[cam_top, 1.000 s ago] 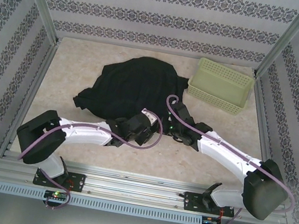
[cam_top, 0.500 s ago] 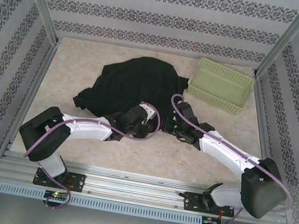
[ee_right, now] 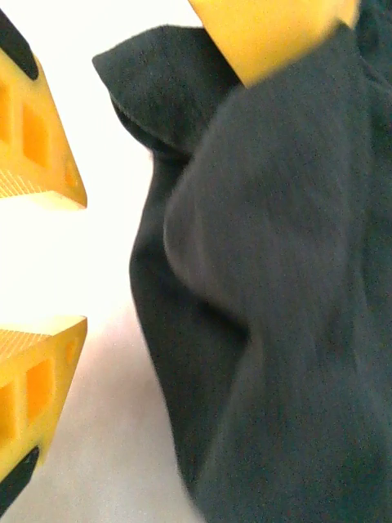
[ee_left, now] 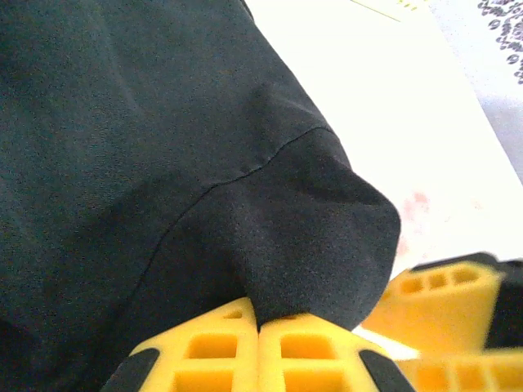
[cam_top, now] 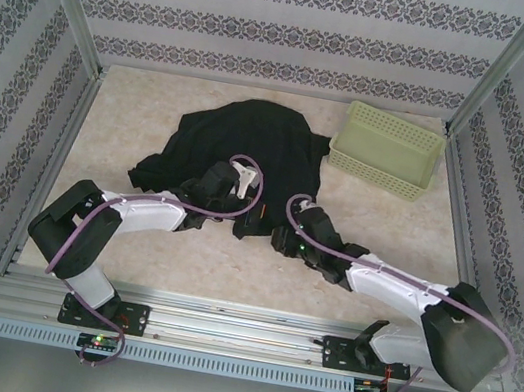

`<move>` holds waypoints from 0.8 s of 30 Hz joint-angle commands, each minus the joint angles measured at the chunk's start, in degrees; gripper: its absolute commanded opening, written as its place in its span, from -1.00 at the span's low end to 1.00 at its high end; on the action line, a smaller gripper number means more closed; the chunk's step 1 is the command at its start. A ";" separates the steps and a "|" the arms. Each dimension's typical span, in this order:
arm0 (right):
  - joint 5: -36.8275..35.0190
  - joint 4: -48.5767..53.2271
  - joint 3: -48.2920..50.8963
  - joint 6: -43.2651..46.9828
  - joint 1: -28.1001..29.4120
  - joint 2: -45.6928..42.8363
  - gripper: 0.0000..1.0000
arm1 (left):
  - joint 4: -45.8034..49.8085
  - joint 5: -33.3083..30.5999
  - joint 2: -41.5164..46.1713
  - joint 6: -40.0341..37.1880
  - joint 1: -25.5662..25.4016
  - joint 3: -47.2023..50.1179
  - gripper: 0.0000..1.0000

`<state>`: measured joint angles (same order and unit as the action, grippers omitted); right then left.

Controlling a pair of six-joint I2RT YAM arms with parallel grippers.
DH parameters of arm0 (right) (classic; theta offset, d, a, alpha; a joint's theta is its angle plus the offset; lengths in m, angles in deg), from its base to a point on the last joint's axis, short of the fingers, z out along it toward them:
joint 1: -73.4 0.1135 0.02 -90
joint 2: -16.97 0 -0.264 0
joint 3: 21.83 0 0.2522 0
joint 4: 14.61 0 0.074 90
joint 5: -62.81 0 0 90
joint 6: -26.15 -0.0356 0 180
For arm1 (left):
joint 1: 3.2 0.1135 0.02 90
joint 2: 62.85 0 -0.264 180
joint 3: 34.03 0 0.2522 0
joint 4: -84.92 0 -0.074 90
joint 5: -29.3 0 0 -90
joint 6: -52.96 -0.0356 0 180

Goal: Fold the inside-out t-shirt

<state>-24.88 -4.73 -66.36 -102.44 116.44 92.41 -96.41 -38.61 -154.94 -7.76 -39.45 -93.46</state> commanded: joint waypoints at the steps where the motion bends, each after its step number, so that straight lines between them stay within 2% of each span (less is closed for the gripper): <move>1: -2.15 -8.03 -1.61 0.69 1.59 4.40 -0.26 | -2.81 3.57 0.05 2.42 0.56 -1.55 -1.00; 8: -6.63 -9.87 -6.84 1.43 2.28 11.74 -0.33 | -2.86 5.32 0.07 4.21 2.38 -1.64 -1.00; 14: -6.53 -11.30 -9.54 0.68 0.88 15.70 -0.30 | -3.11 7.16 -0.27 6.10 5.37 -1.84 -1.00; 19: -5.54 -10.09 -11.53 -1.62 -3.39 19.92 -0.26 | 6.84 2.15 -0.63 2.45 7.04 -4.32 -1.00; 21: -4.53 -9.58 -12.74 -1.11 -4.02 21.09 -0.23 | 14.05 -2.83 -0.65 -0.41 7.07 -6.44 -0.80; 24: -2.27 -9.55 -14.34 -0.16 -3.96 22.00 -0.20 | 20.20 -7.04 0.73 -2.94 6.97 -6.90 -0.53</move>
<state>-29.25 -14.04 -78.21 -102.90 112.14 113.65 -86.25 -39.83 -155.11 -6.45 -33.06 -99.07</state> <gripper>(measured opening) 0.400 0.212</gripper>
